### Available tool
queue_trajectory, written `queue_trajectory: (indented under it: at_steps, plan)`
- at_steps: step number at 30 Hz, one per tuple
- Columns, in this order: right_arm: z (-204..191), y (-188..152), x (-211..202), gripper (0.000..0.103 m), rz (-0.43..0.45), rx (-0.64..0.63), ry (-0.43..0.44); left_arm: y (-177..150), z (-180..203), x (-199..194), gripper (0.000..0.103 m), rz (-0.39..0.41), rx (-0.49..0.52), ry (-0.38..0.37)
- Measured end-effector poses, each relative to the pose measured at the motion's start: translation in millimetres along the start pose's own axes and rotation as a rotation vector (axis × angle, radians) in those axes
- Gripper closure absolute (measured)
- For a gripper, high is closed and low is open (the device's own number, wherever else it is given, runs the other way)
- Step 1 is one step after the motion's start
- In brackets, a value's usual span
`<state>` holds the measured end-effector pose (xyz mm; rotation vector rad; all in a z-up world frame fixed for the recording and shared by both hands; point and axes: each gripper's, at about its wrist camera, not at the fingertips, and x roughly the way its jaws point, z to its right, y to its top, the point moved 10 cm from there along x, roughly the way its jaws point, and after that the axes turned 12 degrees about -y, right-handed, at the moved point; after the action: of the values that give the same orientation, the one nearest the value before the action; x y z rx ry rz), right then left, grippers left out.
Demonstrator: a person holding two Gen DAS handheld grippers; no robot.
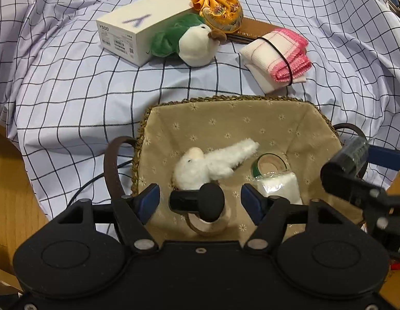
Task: Organize soft objects
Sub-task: 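Open the right tool to drop the dark bottle into the basket, then move both tools from the basket toward the orange pouch and green-capped item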
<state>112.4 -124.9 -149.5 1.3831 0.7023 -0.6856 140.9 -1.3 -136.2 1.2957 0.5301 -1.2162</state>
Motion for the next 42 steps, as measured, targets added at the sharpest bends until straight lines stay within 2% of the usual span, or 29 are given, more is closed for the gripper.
queue_trajectory:
  at_steps: [12,17,42]
  plan:
    - [-6,-11,1,0.032,-0.011,-0.032,0.015,-1,-2,0,0.038,0.005,0.011,0.034]
    - [-5,-7,-1,0.027,0.004,-0.032,0.019,-1,-2,0,0.038,0.003,0.010,0.036]
    - [-4,5,-6,0.026,0.056,-0.029,0.016,5,-6,-5,0.037,0.020,-0.007,0.031]
